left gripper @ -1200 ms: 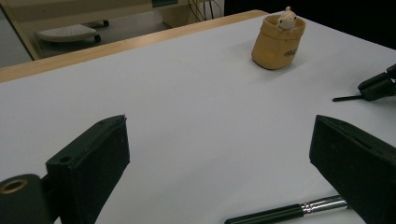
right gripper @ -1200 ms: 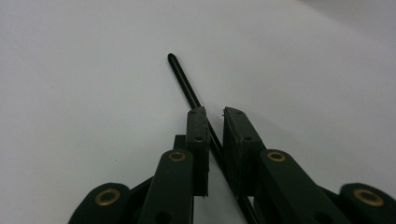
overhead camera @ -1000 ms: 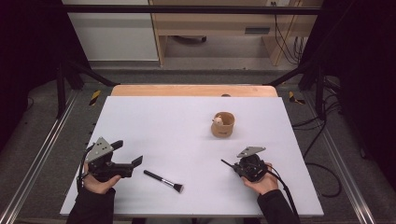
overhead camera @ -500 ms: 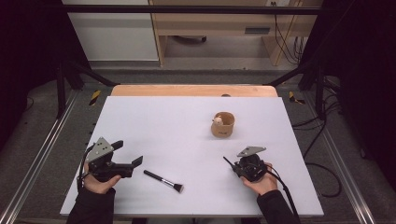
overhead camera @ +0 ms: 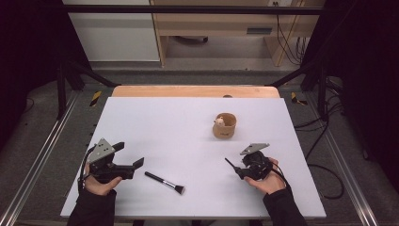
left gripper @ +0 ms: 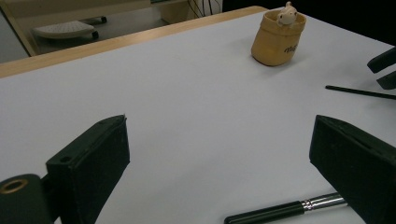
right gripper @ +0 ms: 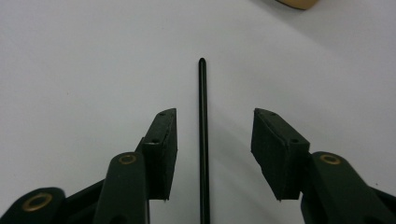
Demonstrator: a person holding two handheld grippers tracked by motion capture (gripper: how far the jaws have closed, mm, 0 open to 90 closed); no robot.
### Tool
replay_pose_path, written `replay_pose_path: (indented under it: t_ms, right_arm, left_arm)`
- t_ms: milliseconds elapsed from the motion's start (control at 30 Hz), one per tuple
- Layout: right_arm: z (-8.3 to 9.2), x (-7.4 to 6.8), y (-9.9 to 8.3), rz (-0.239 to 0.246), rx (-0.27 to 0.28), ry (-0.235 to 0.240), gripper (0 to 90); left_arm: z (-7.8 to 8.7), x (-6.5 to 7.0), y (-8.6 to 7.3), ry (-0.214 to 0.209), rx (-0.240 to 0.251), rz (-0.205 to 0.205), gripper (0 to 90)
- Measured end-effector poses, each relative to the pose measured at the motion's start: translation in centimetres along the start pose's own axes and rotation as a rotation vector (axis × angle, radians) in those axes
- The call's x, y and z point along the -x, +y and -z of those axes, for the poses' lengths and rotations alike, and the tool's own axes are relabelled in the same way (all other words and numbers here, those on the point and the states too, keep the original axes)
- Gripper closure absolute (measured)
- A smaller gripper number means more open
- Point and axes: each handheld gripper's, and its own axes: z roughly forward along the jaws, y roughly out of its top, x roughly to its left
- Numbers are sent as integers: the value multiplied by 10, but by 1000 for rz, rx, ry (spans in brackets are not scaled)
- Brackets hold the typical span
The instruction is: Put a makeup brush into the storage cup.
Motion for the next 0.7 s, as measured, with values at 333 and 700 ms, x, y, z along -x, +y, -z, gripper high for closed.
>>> replay_pose_path:
  t_ms: [333, 700]
  right_arm:
    - [4, 2, 12, 8, -99, 33, 505]
    - [1, 4, 16, 15, -184, 48, 549]
  left_arm:
    - [0, -1, -1, -2, 2, 0, 44]
    - [0, -1, -1, -6, 4, -3, 44]
